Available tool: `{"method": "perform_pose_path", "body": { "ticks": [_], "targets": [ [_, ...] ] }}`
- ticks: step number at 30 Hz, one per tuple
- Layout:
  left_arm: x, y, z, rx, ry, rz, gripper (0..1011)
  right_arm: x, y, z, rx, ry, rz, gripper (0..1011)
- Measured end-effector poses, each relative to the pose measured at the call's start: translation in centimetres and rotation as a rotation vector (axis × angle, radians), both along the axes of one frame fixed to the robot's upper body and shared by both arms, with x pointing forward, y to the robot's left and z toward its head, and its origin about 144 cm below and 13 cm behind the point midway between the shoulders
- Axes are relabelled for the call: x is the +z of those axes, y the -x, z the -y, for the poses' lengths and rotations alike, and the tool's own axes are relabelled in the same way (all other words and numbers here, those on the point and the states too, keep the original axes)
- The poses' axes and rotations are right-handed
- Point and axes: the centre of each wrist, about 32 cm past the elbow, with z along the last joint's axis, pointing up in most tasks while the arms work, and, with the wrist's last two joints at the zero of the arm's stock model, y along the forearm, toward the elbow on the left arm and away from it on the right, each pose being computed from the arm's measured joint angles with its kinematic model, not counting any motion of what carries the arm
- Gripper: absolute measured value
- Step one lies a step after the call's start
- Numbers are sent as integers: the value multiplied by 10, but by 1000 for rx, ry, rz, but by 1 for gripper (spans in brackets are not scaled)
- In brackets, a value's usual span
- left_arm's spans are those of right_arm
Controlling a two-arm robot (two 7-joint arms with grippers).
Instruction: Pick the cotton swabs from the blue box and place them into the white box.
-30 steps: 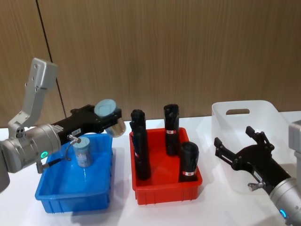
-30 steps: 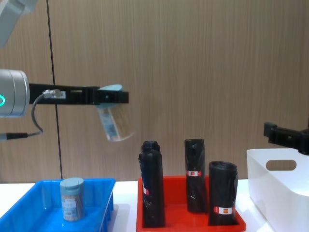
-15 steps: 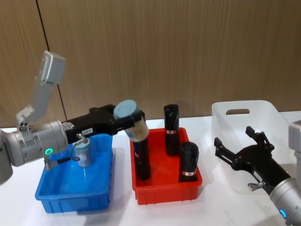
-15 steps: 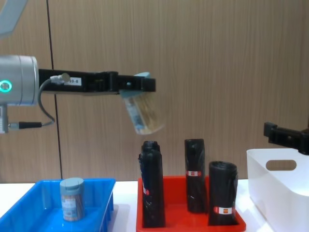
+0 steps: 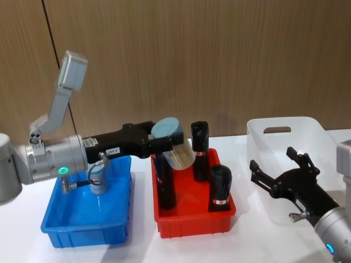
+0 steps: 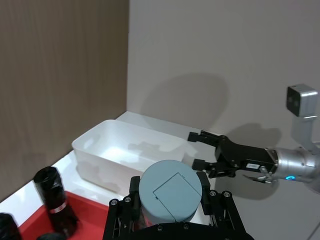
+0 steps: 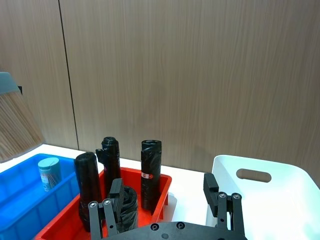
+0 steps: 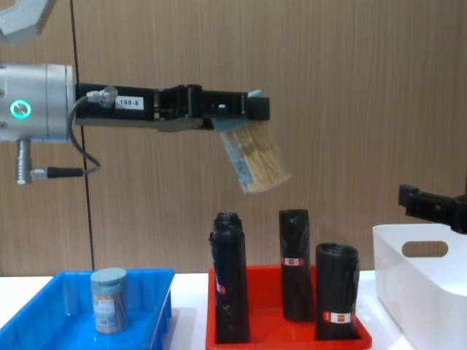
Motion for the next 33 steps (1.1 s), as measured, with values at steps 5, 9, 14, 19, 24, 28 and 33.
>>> {"method": "perform_pose_path", "body": {
  "ticks": [5,9,14,19,24,28,33],
  "targets": [
    [4,-5,3,-57,0,-4,673,0,0,0,0,0,0,1001],
    [7,-8,6,-93,-6,-4,673,0,0,0,0,0,0,1002],
    [11,-11,8,-134,-18,-3,673,0,0,0,0,0,0,1001],
    [14,-14,10,-157,-26,-1,673,0,0,0,0,0,0,1002],
    [15,-15,11,-173,-32,-1,673,0,0,0,0,0,0,1002],
    [16,-16,12,-183,-35,-1,673,0,0,0,0,0,0,1002],
    [17,-17,13,-192,-38,0,673,0,0,0,3,1,0,1002]
  ]
}}
